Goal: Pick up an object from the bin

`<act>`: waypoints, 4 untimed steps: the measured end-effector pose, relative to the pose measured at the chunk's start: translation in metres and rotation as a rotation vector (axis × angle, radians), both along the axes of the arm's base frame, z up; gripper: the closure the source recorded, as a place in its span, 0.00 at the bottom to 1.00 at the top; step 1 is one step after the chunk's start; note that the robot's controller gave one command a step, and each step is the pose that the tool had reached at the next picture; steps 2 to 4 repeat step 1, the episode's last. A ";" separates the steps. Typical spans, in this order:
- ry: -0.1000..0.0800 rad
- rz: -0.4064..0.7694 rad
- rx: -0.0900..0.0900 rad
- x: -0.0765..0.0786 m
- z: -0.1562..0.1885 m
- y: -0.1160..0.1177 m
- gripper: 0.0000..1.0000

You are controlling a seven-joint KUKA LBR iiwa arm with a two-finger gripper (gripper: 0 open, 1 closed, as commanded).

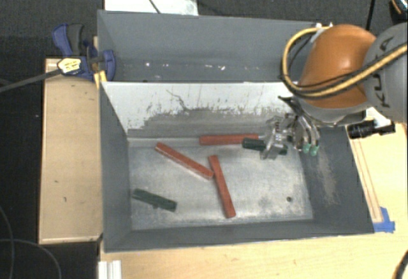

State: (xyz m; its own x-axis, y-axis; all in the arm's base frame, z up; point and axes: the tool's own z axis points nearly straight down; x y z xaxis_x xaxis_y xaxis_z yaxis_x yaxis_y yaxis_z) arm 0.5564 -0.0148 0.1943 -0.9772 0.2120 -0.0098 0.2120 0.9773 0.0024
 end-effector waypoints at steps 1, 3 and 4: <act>-0.002 0.357 -0.004 0.020 0.142 0.004 1.00; -0.002 0.357 -0.004 0.020 0.142 0.004 1.00; -0.002 0.357 -0.004 0.020 0.142 0.004 1.00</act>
Offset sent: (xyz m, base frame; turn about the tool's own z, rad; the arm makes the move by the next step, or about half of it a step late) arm 0.0179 0.0042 0.1381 -0.3578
